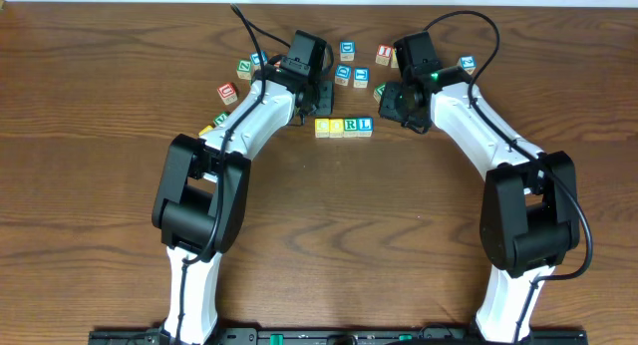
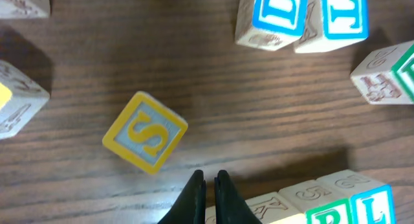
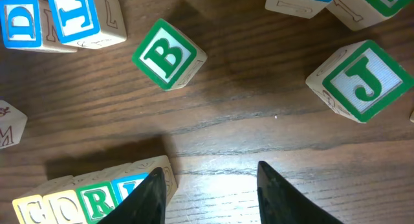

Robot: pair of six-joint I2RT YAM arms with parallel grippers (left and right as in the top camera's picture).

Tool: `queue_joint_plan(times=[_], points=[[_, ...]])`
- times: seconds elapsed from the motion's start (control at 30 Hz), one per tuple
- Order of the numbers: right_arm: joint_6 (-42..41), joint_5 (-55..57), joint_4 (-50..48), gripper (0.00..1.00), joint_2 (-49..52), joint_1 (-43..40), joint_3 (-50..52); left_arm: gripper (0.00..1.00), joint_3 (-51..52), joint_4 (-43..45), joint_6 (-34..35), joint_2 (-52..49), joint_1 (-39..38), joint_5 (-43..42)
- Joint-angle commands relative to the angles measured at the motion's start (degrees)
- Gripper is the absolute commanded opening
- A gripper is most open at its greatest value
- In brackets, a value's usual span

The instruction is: Spell out CORL

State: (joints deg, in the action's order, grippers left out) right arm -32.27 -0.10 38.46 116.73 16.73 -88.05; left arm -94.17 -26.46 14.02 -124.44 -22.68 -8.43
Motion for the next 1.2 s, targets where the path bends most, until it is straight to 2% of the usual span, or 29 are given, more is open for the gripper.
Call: queue_joint_plan(times=[0.0,0.37,1.17], points=[[-1.57,1.05,-0.04,0.41,-1.09,-0.17,0.63,0.08,0.31,-0.42,0.92,-0.68,-0.46,1.25],[-1.57,1.03,0.07,0.45,-1.09,-0.20,0.63,0.08,0.31,-2.67,0.90,-0.68,-1.14,1.66],[-1.57,1.03,0.07,0.45,-1.09,-0.17,0.63,0.08,0.33,-3.17,0.85,-1.79,-1.62,1.68]])
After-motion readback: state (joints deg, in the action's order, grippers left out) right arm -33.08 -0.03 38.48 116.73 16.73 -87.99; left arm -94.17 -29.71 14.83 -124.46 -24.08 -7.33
